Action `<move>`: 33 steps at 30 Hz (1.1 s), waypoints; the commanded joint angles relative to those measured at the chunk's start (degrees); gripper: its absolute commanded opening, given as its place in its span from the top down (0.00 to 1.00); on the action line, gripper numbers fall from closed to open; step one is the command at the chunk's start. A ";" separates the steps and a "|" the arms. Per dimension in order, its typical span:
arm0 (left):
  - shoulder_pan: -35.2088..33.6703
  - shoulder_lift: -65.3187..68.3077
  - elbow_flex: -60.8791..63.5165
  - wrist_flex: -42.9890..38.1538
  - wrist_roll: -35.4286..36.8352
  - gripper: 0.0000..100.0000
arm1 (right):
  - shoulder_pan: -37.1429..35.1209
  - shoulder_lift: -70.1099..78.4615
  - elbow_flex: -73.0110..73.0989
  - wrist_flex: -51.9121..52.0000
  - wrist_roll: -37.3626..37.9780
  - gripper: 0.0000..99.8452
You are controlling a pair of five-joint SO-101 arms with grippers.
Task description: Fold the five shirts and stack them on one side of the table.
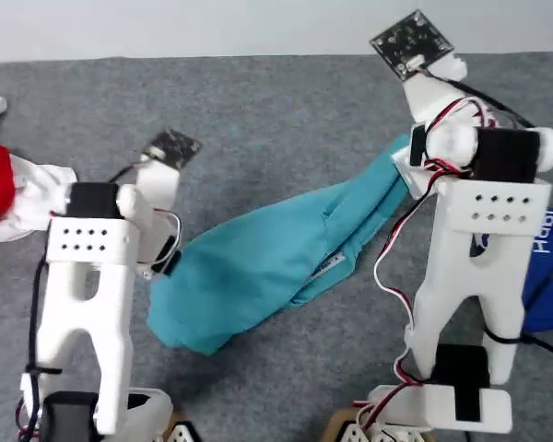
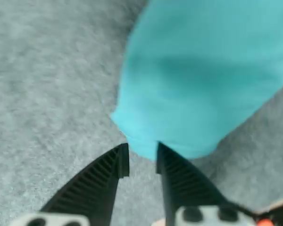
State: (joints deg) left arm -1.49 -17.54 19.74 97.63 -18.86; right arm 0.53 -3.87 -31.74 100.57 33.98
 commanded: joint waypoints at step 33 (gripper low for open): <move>17.32 4.66 29.23 -22.77 -17.58 0.86 | -5.67 8.40 -0.26 -2.15 -7.56 0.99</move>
State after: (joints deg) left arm 14.68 -15.60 48.84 77.23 -35.91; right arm -4.75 4.75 -31.56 99.25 27.03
